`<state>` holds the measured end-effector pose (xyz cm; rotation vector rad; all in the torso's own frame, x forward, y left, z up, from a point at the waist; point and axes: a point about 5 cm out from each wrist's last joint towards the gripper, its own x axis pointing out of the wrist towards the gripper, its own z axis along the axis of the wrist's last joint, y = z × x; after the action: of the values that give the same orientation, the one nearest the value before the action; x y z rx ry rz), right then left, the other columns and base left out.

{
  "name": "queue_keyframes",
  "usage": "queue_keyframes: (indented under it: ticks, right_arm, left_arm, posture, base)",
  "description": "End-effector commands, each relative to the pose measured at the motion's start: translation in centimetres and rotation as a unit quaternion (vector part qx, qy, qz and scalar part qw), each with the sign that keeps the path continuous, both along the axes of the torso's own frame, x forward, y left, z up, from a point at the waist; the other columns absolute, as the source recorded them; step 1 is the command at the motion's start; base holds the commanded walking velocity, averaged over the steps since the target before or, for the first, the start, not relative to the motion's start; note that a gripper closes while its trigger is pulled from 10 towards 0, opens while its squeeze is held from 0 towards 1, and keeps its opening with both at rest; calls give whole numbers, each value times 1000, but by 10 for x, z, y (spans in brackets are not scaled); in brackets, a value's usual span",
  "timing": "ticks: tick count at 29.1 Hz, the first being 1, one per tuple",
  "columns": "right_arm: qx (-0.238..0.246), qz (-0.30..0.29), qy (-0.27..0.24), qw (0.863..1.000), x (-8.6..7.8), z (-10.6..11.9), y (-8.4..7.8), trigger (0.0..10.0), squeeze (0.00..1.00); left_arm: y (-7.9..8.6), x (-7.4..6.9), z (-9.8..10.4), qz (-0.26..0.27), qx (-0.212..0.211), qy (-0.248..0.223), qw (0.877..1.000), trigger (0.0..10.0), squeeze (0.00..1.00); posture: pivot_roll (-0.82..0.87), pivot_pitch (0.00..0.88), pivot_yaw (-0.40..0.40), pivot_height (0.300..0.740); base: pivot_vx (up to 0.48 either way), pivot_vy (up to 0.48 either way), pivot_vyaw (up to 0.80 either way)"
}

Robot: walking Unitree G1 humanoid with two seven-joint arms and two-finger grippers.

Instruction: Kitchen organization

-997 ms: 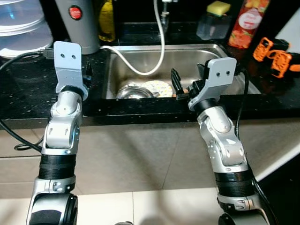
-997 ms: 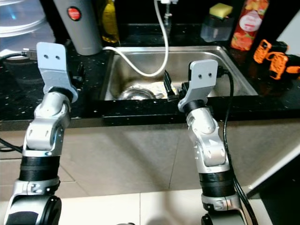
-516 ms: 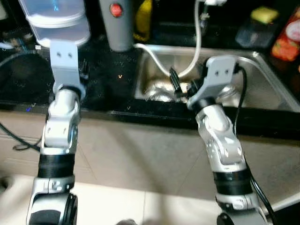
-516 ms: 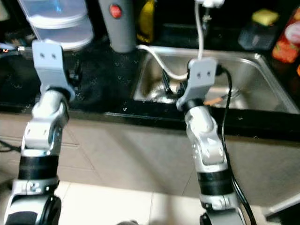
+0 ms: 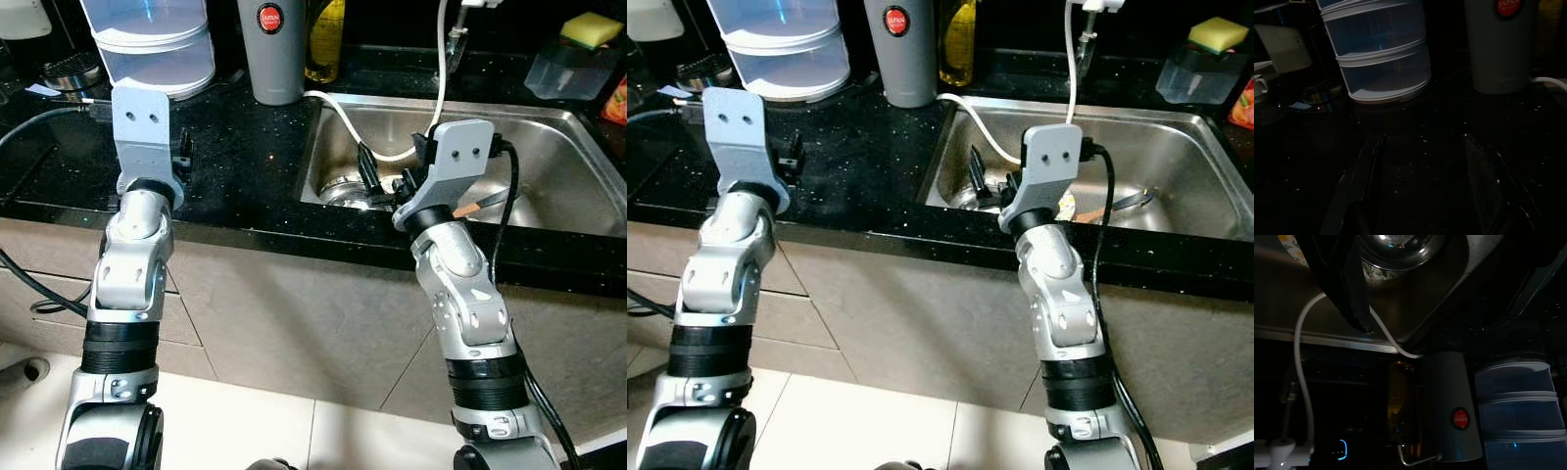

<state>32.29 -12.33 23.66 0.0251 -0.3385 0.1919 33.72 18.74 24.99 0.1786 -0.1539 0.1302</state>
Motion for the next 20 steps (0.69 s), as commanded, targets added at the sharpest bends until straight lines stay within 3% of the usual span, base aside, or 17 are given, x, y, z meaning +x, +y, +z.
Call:
queue_keyframes:
  ticks: [1, 17, 20]
  right_arm:
    - [2, -1, 14, 1000, 0, -6, 0, 10000, 0]
    - [0, 2, 13, 1000, 0, -6, 2, 10000, 0]
    - [18, -23, 31, 999, 0, -14, -11, 10000, 0]
  left_arm:
    - [-1, 1, -3, 1, -1, 9, 1000, 10000, 0]
    - [4, 3, -4, 19, -15, 15, 1000, 10000, 0]
    - [-8, -3, -3, -50, -48, 0, 998, 10000, 0]
  posture:
    - [67, 0, 14, 740]
    - [68, 0, 14, 740]
    - [72, 0, 9, 740]
  base:
    - [0, 0, 0]
    - [0, -94, 0]
    - [0, 0, 0]
